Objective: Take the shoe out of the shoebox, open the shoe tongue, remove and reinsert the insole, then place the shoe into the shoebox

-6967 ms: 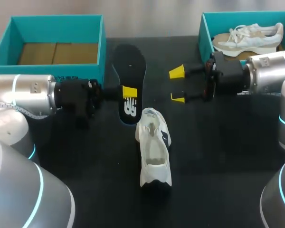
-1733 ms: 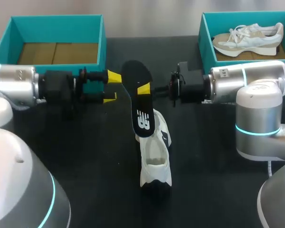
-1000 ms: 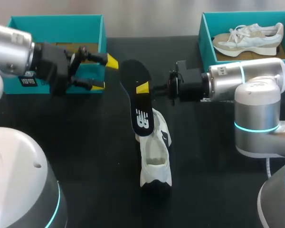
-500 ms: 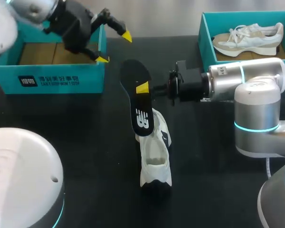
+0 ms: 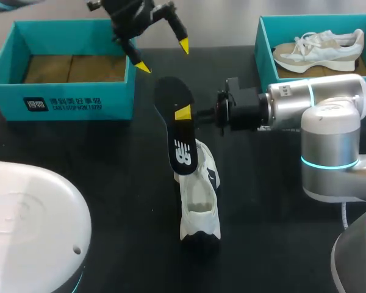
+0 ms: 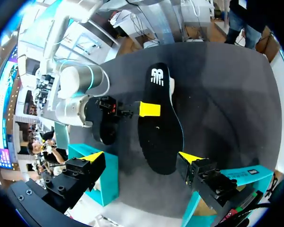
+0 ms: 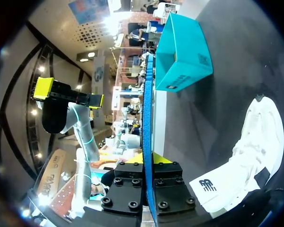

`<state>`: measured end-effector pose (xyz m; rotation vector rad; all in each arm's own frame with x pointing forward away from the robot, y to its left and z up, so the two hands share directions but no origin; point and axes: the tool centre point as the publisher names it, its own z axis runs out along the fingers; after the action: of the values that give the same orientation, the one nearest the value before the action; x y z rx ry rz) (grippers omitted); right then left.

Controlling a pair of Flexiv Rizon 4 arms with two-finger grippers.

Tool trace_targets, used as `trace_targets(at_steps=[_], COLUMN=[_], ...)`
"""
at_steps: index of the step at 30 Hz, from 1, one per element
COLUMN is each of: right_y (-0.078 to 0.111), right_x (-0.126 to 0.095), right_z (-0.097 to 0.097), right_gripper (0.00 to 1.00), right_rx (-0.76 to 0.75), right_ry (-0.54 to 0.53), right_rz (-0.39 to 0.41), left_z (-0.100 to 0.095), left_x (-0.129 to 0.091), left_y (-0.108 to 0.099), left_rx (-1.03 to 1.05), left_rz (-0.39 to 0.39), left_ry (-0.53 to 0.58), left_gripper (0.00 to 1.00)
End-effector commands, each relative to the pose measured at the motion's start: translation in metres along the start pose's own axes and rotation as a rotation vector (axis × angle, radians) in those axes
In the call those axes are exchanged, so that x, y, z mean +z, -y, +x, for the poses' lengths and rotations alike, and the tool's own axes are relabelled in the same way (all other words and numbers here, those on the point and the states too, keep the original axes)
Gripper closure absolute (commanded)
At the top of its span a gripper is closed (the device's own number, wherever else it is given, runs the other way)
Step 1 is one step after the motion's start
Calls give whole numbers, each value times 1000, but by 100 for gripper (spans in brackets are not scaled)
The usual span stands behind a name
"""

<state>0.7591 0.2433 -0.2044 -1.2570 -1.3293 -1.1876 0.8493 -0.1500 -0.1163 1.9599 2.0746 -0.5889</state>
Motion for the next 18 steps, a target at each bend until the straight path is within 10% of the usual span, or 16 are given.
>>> trace_targets(at_steps=[1, 11, 18], right_y=[1, 1, 1], right_x=[2, 2, 2], right_z=[0, 0, 0], right_gripper=[100, 100, 100], right_rx=[0, 0, 0], right_ry=[2, 2, 2], right_rz=[-2, -2, -2], left_z=[-11, -7, 12], left_x=[3, 6, -1], left_y=[0, 12, 13], left_rx=[9, -24, -47], left_rz=[13, 2, -5], left_ry=[-386, -409, -202], left_gripper=[0, 0, 0])
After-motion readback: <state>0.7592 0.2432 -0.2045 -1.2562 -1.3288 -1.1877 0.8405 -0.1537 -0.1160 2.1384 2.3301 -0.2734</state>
